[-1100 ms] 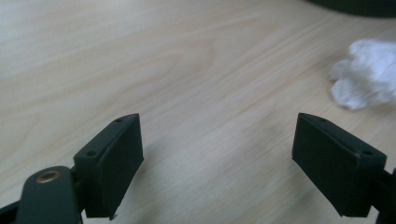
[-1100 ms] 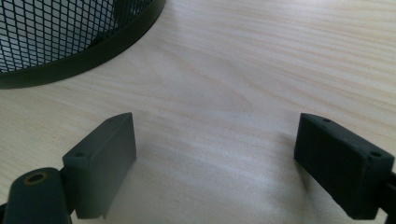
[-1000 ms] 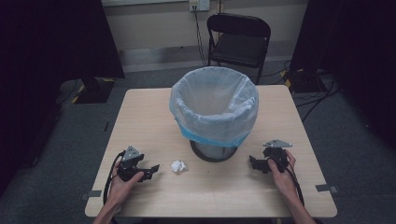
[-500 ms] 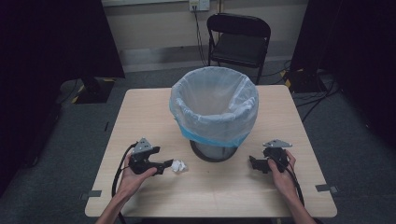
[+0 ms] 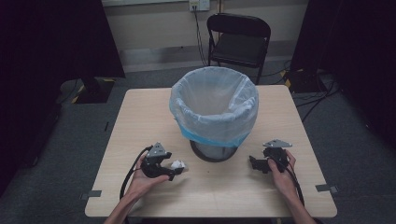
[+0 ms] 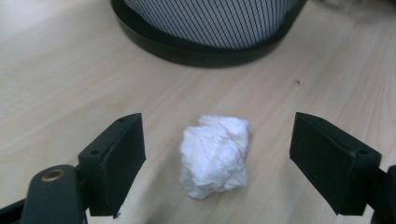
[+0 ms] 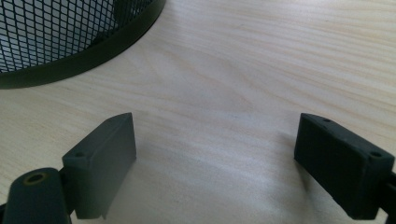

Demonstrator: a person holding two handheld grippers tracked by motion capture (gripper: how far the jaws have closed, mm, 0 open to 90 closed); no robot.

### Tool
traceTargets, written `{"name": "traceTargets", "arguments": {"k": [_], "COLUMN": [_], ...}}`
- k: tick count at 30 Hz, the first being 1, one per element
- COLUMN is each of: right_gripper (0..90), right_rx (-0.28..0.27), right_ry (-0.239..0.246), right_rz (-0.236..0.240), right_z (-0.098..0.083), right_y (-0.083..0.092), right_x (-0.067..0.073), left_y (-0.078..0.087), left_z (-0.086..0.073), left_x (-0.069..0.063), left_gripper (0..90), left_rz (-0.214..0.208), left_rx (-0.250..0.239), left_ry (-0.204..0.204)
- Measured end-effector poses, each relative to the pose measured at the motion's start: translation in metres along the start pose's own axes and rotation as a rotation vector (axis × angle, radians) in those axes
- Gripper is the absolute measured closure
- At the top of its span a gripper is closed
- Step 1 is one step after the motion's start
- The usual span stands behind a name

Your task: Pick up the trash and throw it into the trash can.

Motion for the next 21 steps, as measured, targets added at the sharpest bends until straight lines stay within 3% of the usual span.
{"name": "traceTargets", "arguments": {"k": [4, 7, 12, 13, 21], "right_gripper": [12.0, 12.0, 12.0, 12.0, 12.0], "right_rx": [0.0, 0.0, 0.0, 0.0, 0.0], "right_ry": [0.0, 0.001, 0.0, 0.001, 0.001], "right_rz": [0.0, 0.0, 0.0, 0.0, 0.0], "right_z": [0.0, 0.0, 0.0, 0.0, 0.0], "right_y": [0.0, 0.0, 0.0, 0.0, 0.0], "right_x": [0.0, 0.0, 0.0, 0.0, 0.0], "left_y": [-0.004, -0.007, -0.01, -0.012, -0.016], "left_z": [0.0, -0.004, -0.006, -0.006, -0.007], "left_x": [-0.001, 0.002, 0.005, 0.006, 0.006], "left_gripper": [18.4, 20.7, 25.0, 32.3, 58.4], "left_rz": [0.004, -0.009, -0.005, -0.01, 0.008], "left_rx": [0.026, 0.055, 0.078, 0.085, 0.117], "left_ry": [-0.016, 0.015, 0.016, 0.015, -0.005]}}
Point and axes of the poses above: each handheld gripper's, and its own axes: y roughly backward along the jaws, z roughly out of its top, x roughly to its left, the point moved 3 cm from there along -y, roughly forward along the jaws, and after that the axes turned 15 degrees about -z, right-handed, at the moved point
